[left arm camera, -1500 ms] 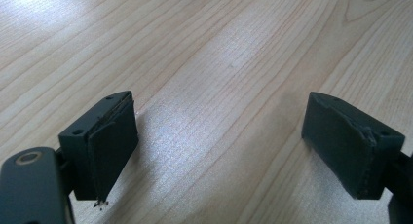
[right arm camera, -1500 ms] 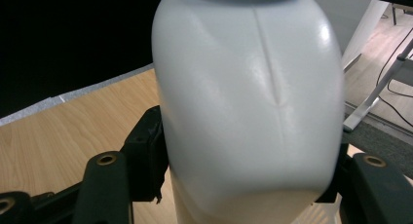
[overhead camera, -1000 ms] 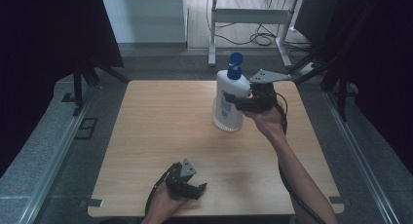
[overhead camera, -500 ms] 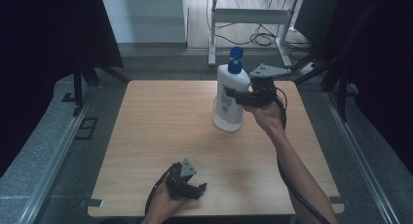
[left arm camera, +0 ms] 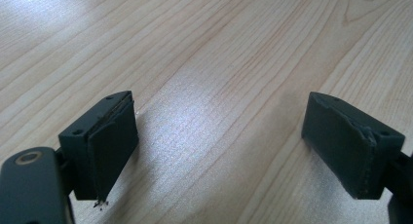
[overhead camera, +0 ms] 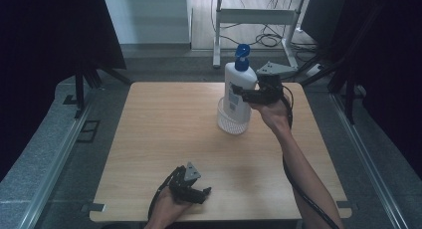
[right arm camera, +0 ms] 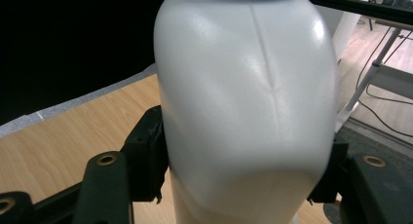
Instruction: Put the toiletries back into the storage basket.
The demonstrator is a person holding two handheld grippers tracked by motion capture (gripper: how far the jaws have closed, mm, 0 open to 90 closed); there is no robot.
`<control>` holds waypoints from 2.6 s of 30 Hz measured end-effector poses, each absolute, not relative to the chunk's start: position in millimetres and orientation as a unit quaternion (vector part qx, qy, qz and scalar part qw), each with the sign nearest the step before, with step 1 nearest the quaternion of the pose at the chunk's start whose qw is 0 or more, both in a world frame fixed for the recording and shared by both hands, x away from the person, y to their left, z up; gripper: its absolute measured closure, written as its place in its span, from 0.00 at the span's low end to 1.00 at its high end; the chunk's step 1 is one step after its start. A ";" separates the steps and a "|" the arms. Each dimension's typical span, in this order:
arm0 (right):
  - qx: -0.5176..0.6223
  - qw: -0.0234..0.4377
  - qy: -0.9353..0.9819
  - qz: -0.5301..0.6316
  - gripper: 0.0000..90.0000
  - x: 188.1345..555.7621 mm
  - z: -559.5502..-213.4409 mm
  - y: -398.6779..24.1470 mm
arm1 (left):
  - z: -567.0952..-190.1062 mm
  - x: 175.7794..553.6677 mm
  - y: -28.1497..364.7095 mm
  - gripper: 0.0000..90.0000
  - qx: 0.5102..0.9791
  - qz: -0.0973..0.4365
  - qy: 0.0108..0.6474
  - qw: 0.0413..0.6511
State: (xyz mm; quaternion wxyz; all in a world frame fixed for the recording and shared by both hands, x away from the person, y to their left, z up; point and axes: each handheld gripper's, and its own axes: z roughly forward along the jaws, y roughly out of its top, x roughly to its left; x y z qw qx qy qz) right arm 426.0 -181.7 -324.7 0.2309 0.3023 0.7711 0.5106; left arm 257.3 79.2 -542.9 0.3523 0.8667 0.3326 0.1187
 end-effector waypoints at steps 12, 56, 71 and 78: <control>0.308 0.245 0.767 0.507 0.42 439.3 -324.3 -179.8 | -543.0 257.4 79.2 0.14 0.867 0.119 0.332 0.353; 0.315 0.246 0.779 0.483 0.42 463.8 -384.8 -163.9 | -542.6 257.6 79.8 0.14 0.869 0.119 0.329 0.349; 0.334 0.233 0.781 0.474 0.42 469.5 -414.9 -168.1 | -542.8 257.6 79.6 0.14 0.868 0.119 0.330 0.351; 0.336 0.229 0.783 0.471 0.42 470.9 -423.2 -167.2 | -542.6 257.5 79.6 0.14 0.869 0.119 0.330 0.350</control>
